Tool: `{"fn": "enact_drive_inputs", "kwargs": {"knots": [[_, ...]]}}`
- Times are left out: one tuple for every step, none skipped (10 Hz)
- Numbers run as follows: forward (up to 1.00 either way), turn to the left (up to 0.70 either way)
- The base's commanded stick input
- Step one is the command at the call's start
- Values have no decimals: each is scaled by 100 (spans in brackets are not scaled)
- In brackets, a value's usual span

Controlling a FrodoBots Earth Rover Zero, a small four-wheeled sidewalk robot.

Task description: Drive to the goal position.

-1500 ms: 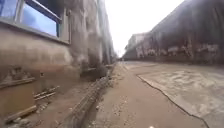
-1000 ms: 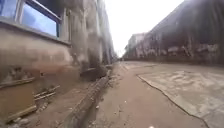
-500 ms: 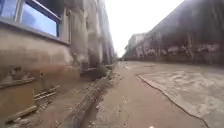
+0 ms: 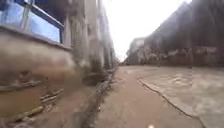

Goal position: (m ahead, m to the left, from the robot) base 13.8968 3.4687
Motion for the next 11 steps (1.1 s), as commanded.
{"fn": "enact_drive_inputs", "kwargs": {"knots": [[-62,0],[-70,0],[-70,0],[-43,0],[0,-14],[0,-61],[0,-70],[0,-70],[0,-68],[0,-67],[0,-67]]}}
